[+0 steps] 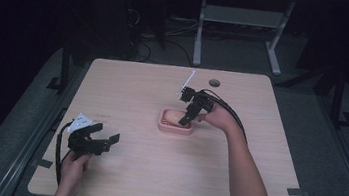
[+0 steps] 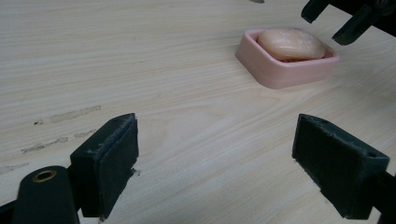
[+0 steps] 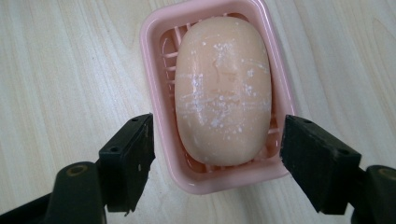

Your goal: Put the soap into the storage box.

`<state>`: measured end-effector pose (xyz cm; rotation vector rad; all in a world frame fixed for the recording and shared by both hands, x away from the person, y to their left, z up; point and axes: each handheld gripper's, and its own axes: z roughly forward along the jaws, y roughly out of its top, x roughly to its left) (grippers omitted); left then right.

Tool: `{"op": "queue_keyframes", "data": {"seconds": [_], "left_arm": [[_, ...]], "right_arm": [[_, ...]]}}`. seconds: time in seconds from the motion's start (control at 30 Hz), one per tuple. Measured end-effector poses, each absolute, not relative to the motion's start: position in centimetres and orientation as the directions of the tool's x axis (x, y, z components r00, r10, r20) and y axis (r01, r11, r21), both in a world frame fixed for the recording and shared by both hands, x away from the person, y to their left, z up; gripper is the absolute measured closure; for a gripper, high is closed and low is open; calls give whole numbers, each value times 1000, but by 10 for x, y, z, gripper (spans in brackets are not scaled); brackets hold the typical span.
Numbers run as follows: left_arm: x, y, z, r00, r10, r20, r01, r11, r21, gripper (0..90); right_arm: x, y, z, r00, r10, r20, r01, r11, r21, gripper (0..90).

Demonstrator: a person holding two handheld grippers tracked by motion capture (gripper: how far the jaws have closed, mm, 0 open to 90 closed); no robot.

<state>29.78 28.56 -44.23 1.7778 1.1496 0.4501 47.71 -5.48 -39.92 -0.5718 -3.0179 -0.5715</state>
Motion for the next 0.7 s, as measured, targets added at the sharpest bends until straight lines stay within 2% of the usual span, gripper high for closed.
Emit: {"op": "queue_keyframes", "data": {"seconds": [0.7], "left_arm": [[298, 285, -443, 497, 852, -168, 508, -128, 852, 142]], "right_arm": [[466, -74, -403, -921, 378, 88, 384, 854, 351, 253]]}}
